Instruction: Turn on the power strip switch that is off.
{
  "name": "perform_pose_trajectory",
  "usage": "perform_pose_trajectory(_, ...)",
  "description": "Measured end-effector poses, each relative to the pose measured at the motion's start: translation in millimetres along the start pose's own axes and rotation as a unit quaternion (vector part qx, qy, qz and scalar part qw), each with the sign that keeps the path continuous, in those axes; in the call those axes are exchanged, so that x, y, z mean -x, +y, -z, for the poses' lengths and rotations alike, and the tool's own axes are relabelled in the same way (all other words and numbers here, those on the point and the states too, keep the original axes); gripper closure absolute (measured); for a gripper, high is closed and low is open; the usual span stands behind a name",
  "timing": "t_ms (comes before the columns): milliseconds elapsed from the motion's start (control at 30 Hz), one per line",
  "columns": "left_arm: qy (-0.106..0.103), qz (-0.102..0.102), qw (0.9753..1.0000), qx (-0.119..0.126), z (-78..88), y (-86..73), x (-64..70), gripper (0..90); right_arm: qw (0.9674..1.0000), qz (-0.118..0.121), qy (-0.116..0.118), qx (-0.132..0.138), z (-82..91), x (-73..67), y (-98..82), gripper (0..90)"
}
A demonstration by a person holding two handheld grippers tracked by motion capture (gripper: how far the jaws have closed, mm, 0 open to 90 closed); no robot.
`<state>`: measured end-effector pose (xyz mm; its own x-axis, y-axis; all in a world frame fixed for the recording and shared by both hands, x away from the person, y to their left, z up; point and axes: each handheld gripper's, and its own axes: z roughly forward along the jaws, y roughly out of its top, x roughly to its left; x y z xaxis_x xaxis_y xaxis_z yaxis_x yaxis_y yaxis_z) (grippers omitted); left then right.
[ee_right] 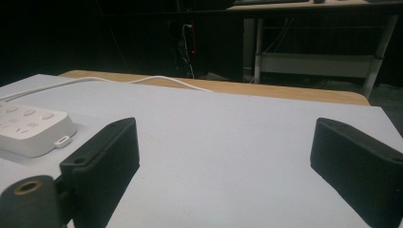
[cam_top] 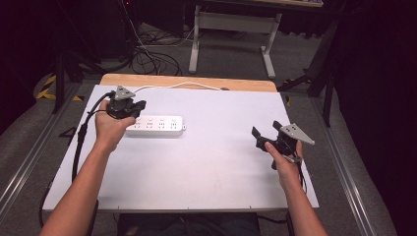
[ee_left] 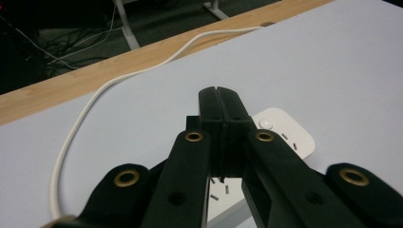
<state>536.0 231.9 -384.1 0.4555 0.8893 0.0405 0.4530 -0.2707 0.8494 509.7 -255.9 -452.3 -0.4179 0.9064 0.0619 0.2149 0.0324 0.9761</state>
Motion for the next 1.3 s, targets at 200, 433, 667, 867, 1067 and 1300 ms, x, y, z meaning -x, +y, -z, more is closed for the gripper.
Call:
perform_pose_trajectory(200,-0.012,0.001,0.9996,-0.024,-14.5,2.1,-1.4,89.9,1.0,0.001,0.002,0.003,0.9,-0.8,1.6,9.7)
perform_pose_trajectory(433,-0.022,-0.005,0.9987,-0.045,-28.8,6.1,5.5,89.9,1.0,0.002,0.002,0.002,0.2,-1.1,1.8,9.7)
perform_pose_trajectory(667,-0.032,-0.012,0.9961,-0.081,-57.2,8.6,12.4,89.9,1.0,0.0,0.006,0.001,0.0,-3.2,2.8,10.2)
perform_pose_trajectory(867,-0.035,-0.008,0.9936,-0.107,-78.3,2.0,16.3,89.9,1.0,0.002,0.007,-0.001,0.3,-2.9,2.8,10.2)
perform_pose_trajectory(1067,-0.038,-0.011,0.9913,-0.126,-92.1,-6.6,22.0,89.9,1.0,0.004,0.007,-0.002,1.2,-3.7,2.9,10.2)
perform_pose_trajectory(1300,-0.032,-0.012,0.9906,-0.133,-95.5,-10.2,20.2,89.8,1.0,0.001,0.006,0.0,1.3,-3.2,3.0,10.3)
